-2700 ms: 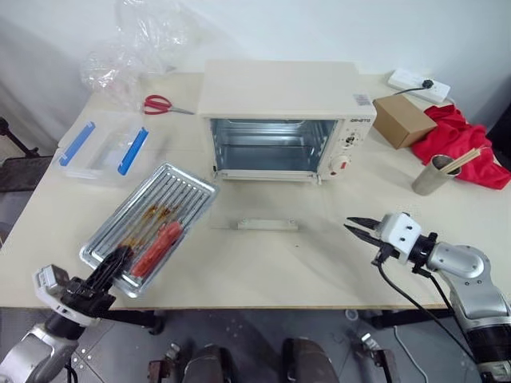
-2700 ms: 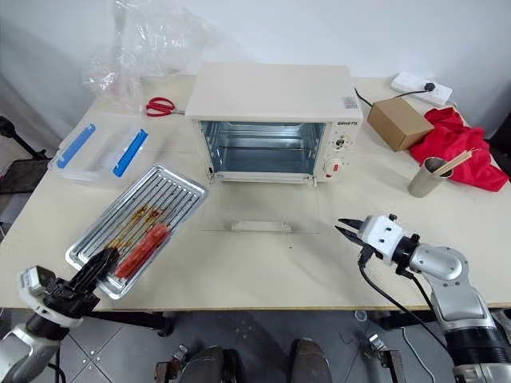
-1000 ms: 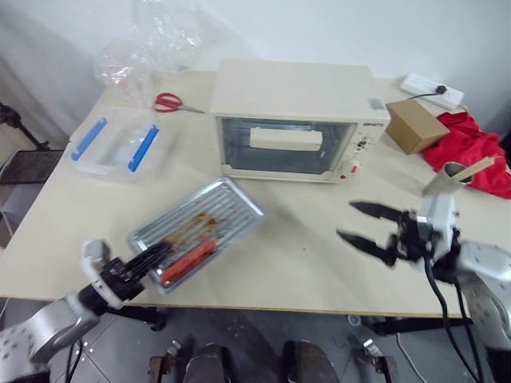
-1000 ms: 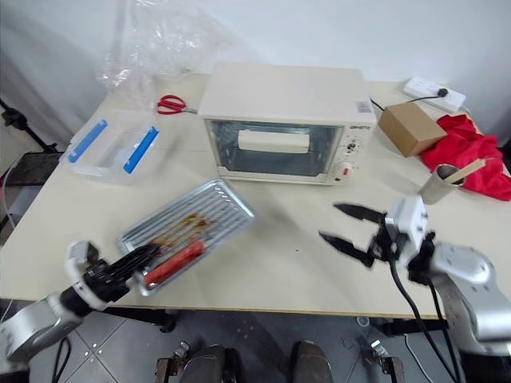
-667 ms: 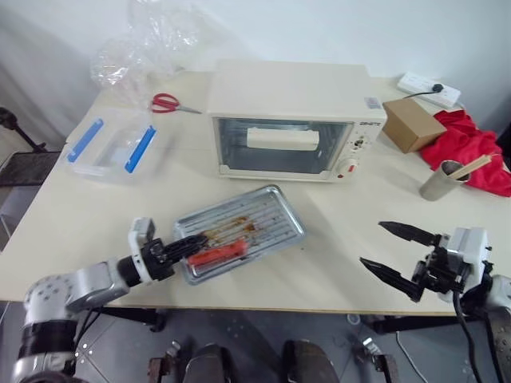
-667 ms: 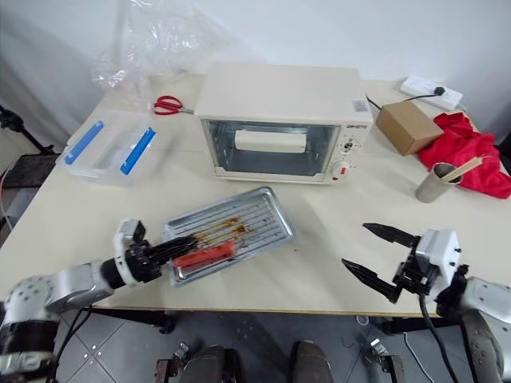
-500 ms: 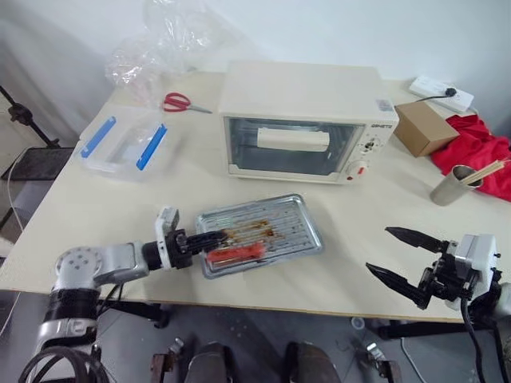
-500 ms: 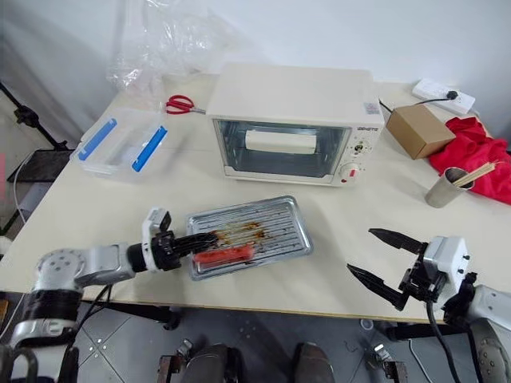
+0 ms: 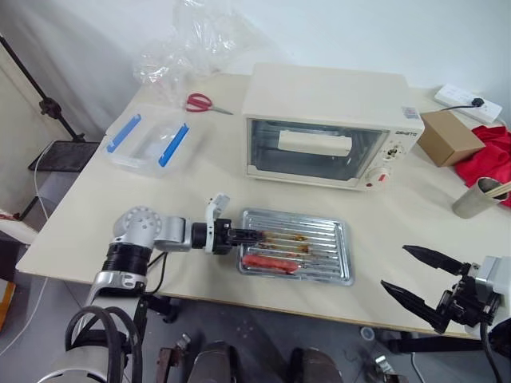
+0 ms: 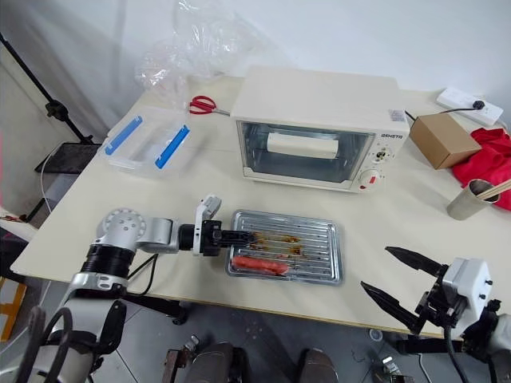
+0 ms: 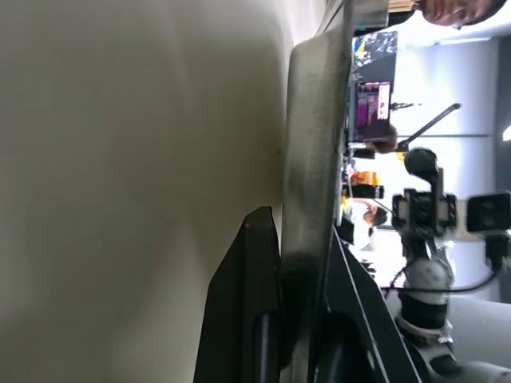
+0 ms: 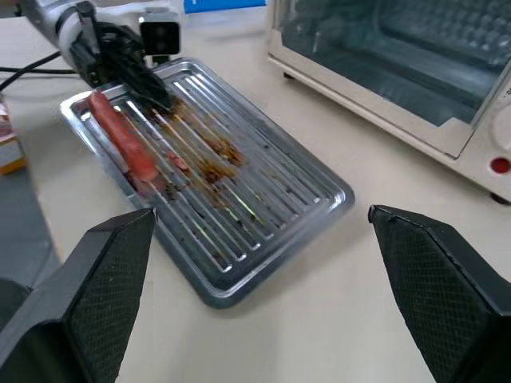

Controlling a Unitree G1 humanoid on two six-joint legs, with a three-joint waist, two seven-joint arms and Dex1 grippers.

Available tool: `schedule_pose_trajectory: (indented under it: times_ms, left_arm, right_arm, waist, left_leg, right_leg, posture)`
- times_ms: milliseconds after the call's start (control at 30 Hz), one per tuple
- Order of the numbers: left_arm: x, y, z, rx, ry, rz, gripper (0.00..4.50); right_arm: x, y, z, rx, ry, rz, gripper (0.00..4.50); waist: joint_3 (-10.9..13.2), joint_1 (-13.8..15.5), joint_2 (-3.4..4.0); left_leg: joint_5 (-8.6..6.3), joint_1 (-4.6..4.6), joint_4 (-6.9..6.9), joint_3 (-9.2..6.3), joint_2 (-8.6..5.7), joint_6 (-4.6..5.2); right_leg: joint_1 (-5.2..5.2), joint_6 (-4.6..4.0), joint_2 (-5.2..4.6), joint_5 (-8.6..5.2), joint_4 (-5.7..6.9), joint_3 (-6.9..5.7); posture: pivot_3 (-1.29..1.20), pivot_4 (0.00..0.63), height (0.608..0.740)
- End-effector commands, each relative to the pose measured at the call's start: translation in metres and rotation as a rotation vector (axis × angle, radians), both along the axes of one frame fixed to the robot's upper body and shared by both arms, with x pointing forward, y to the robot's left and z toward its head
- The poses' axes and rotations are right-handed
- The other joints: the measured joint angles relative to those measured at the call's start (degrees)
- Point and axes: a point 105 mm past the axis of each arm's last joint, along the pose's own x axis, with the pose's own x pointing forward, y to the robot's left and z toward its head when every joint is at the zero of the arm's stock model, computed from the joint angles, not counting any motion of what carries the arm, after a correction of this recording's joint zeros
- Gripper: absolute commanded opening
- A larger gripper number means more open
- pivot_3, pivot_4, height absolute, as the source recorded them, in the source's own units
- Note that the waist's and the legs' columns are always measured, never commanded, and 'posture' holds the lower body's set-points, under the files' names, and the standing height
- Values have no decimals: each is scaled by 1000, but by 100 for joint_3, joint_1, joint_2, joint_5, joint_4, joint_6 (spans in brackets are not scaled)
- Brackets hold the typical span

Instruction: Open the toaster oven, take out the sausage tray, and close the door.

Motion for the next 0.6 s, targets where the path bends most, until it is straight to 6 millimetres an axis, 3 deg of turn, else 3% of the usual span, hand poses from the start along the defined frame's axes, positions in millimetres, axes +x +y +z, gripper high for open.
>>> schedule_pose_trajectory:
  times_ms: [33, 200, 300, 400, 533, 600]
  left_arm:
    - [-10, -16, -29, 55, 82, -39, 0]
    - [-4, -15, -18, 13, -14, -25, 1477]
    - [-2, -1, -4, 17, -161, -26, 2553]
    - [-4, 15, 9, 12, -281, -35, 3250]
    - [-22, 58, 7, 162, -603, -179, 4389]
    - [-23, 82, 10, 203, -783, -180, 4448]
  right_arm:
    - [-5, 2, 10, -21, -27, 23, 4444]
    - [-8, 4, 7, -18, -11, 29, 4500]
    - [-9, 6, 5, -23, -2, 42, 4500]
    - [-8, 6, 5, -25, 3, 52, 4500]
    - [-6, 3, 6, -33, 11, 77, 4500]
    - [-5, 0, 6, -38, 23, 101, 4500]
  waist:
    - [-6, 3, 10]
    - [-8, -12, 14]
    - [-2, -42, 3]
    - [4, -149, -6]
    - [12, -342, -10]
    - [13, -418, -9]
  left_leg:
    - [-1, 3, 0, -5, -4, 3]
    - [-13, 2, 0, -34, -12, 24]
    - [-17, -11, -1, -38, -14, 29]
    - [-18, -15, -1, -42, -20, 27]
    - [-11, -11, -10, -43, 0, -1]
    - [-8, 3, -24, -42, 7, -13]
  right_leg:
    - [7, 0, -4, 0, -2, -2]
    - [39, 0, -32, 0, -29, -17]
    - [40, 8, -31, 4, -43, -28]
    - [39, 10, -27, 5, -45, -42]
    - [35, 13, -7, 6, -46, -62]
    - [33, 13, 5, 5, -46, -60]
  posture:
    - [0, 150, 740]
    - [0, 150, 740]
    - [0, 150, 740]
    - [0, 150, 740]
    - [0, 150, 740]
    - [0, 150, 740]
